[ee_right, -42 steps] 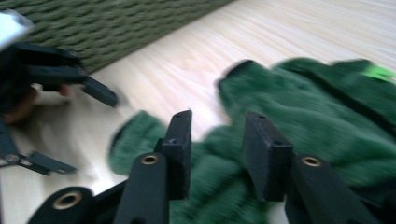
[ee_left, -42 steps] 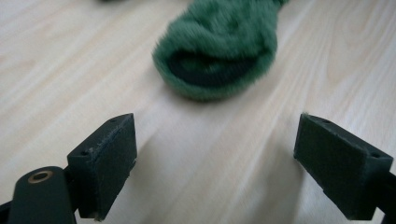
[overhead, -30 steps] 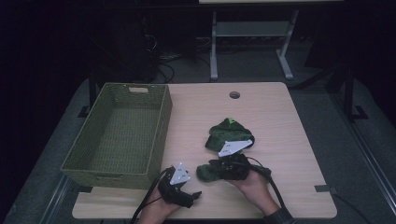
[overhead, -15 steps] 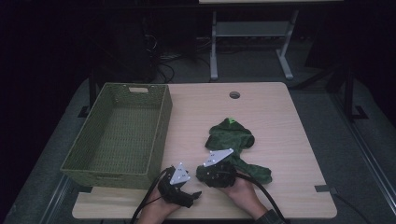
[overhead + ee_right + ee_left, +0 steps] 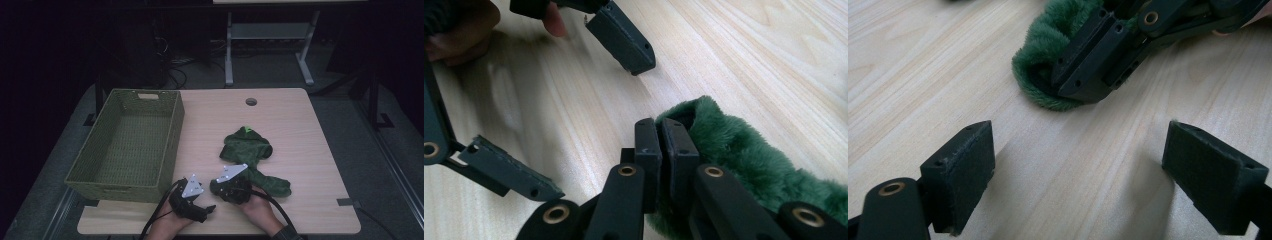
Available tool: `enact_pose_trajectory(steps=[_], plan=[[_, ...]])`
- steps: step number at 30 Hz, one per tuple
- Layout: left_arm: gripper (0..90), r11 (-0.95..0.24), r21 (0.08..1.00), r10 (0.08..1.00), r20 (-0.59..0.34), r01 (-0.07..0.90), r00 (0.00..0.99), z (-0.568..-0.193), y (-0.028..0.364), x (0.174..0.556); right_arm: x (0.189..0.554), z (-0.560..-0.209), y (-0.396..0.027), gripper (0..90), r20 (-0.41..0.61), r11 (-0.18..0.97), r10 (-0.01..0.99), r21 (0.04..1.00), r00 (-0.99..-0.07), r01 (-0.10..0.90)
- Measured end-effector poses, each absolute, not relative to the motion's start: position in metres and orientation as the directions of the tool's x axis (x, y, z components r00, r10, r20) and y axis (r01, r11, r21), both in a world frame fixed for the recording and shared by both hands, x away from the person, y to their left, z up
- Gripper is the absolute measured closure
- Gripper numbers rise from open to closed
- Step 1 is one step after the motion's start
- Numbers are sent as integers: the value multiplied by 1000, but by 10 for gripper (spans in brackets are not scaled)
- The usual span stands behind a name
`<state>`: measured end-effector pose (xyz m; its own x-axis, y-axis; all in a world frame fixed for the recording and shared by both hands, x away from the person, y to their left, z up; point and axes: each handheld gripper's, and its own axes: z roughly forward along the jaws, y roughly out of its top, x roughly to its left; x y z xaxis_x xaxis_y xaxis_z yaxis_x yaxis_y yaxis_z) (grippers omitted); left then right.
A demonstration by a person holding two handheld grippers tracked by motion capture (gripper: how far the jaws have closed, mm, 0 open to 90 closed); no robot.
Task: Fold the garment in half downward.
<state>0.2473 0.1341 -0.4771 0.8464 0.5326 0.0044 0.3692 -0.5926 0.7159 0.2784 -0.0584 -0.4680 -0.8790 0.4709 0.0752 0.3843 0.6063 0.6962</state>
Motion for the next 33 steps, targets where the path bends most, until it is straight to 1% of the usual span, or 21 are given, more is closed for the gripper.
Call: enact_pose_trajectory(steps=[3, 6, 11, 17, 27, 33], plan=[[128, -592, 717, 532, 4, 369, 847, -477, 134, 247, 277, -463, -60, 863, 104, 583, 460, 714, -882, 388], [128, -586, 720, 534, -2, 372, 845, -477, 134, 248, 275, -450, -65, 862, 128, 539, 453, 749, -882, 386], [128, -588, 720, 532, 0, 369, 847, -477, 134, 248, 276, -434, -79, 859, 129, 491, 458, 788, -880, 371], [128, -585, 722, 531, -4, 370, 848, -478, 133, 248, 279, -420, -101, 857, 136, 436, 493, 816, -859, 379], [129, -587, 721, 529, -1, 367, 849, -477, 133, 249, 280, -416, -131, 852, 129, 400, 541, 830, -831, 389], [128, -586, 722, 529, -4, 369, 849, -478, 133, 249, 281, -420, -146, 847, 149, 384, 572, 821, -807, 423]])
